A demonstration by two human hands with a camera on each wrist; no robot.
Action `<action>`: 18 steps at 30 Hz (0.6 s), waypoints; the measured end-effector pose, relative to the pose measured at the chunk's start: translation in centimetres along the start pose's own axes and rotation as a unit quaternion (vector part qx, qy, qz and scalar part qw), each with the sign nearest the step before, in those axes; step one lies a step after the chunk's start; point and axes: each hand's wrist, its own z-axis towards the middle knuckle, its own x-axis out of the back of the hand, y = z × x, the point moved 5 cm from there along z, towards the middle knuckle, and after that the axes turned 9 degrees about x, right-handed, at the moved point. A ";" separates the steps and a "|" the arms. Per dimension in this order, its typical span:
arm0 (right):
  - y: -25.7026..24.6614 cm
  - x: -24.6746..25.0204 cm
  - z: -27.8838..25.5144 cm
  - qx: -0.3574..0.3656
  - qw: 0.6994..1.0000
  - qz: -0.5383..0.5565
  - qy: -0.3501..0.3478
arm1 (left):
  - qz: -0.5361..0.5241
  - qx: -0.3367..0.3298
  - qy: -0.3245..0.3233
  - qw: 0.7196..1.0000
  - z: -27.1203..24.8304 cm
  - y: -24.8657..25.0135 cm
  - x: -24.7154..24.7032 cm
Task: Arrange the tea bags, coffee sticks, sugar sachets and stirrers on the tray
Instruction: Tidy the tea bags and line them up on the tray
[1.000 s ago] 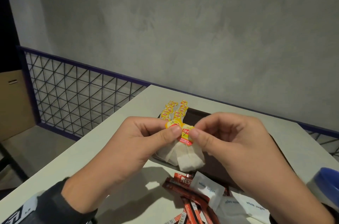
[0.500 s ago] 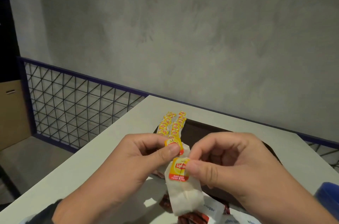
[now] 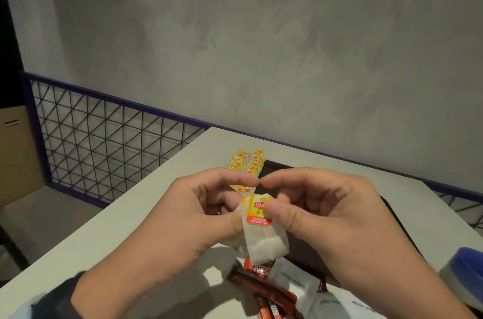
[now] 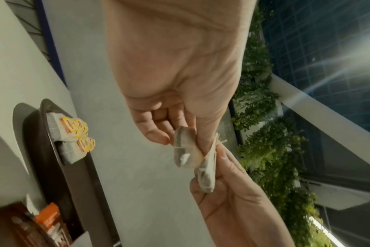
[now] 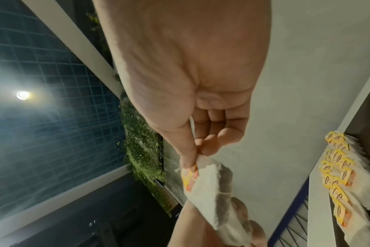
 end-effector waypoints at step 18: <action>0.7 1.0 0.0 -0.079 0.996 -0.023 -0.028 | 0.017 -0.028 -0.030 0.999 -0.6 0.9 -0.4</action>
